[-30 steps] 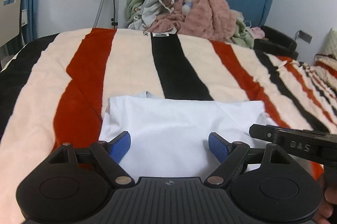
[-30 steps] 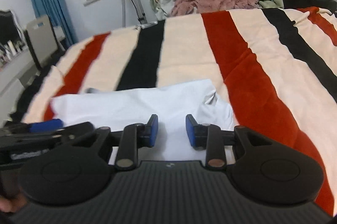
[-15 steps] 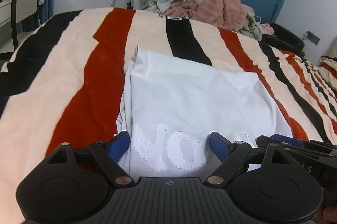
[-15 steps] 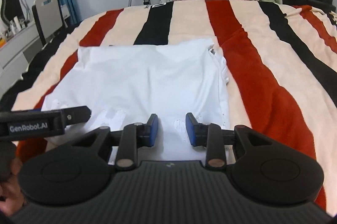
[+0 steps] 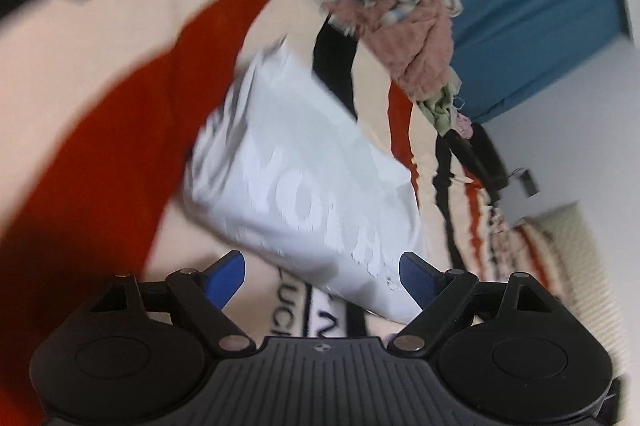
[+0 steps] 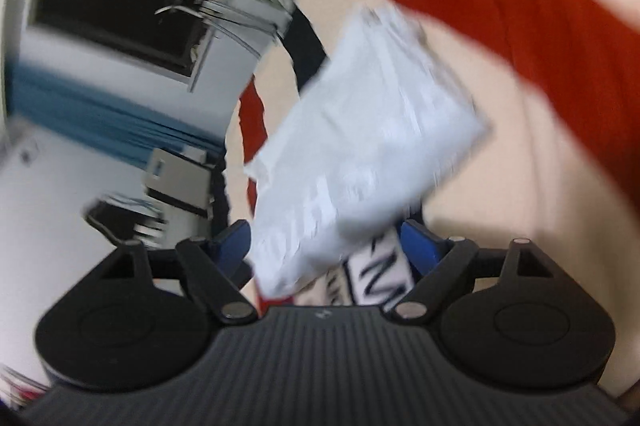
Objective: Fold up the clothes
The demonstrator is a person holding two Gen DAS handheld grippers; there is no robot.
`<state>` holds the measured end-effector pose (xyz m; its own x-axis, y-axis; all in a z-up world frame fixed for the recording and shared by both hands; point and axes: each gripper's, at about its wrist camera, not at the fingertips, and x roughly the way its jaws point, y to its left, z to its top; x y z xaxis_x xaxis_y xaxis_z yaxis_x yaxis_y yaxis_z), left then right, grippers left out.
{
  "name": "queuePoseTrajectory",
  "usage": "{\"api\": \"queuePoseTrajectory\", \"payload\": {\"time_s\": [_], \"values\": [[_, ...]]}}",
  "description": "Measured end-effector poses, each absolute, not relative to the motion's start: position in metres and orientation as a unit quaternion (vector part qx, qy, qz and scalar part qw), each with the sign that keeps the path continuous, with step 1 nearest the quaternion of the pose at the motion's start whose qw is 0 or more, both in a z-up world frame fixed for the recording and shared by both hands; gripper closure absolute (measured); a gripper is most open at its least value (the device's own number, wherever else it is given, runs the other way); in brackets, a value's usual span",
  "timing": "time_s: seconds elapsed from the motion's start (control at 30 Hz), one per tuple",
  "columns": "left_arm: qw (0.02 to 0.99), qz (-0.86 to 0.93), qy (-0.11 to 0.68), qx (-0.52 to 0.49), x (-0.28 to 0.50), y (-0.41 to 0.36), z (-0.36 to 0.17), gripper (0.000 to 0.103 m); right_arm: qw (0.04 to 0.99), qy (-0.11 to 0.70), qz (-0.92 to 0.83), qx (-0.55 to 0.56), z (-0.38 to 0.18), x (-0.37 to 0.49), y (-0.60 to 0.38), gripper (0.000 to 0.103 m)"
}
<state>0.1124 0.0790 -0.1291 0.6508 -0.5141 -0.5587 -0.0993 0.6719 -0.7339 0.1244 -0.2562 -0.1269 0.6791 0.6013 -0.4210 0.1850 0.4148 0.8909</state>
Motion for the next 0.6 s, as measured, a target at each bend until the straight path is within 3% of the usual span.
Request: {"api": "queuePoseTrajectory", "payload": {"time_s": [0.07,0.13,0.2,0.37,0.47,0.6], "values": [[0.816,-0.101,0.392,-0.413,0.12,0.084,-0.141,0.022,0.736,0.374,0.136,0.547,-0.138,0.131,-0.256,0.018],[0.811,-0.07,0.382,-0.438,0.127,0.09,-0.151,0.037,0.729,0.368,0.13,0.562,-0.146,0.138,-0.257,0.019],[0.802,-0.045,0.364,-0.47,0.131,0.098,-0.159,0.042,0.722,0.362,0.124,0.577,-0.155,0.145,-0.257,0.019],[0.79,-0.036,0.341,-0.508,0.129,0.105,-0.167,0.07,0.718,0.339,0.094,0.6,-0.166,0.157,-0.26,0.022],[0.795,-0.041,0.328,-0.509,0.125,0.105,-0.164,0.077,0.726,0.321,0.07,0.604,-0.167,0.152,-0.267,0.031],[0.798,-0.045,0.32,-0.508,0.122,0.108,-0.163,0.079,0.732,0.307,0.052,0.606,-0.17,0.148,-0.275,0.04]]}}
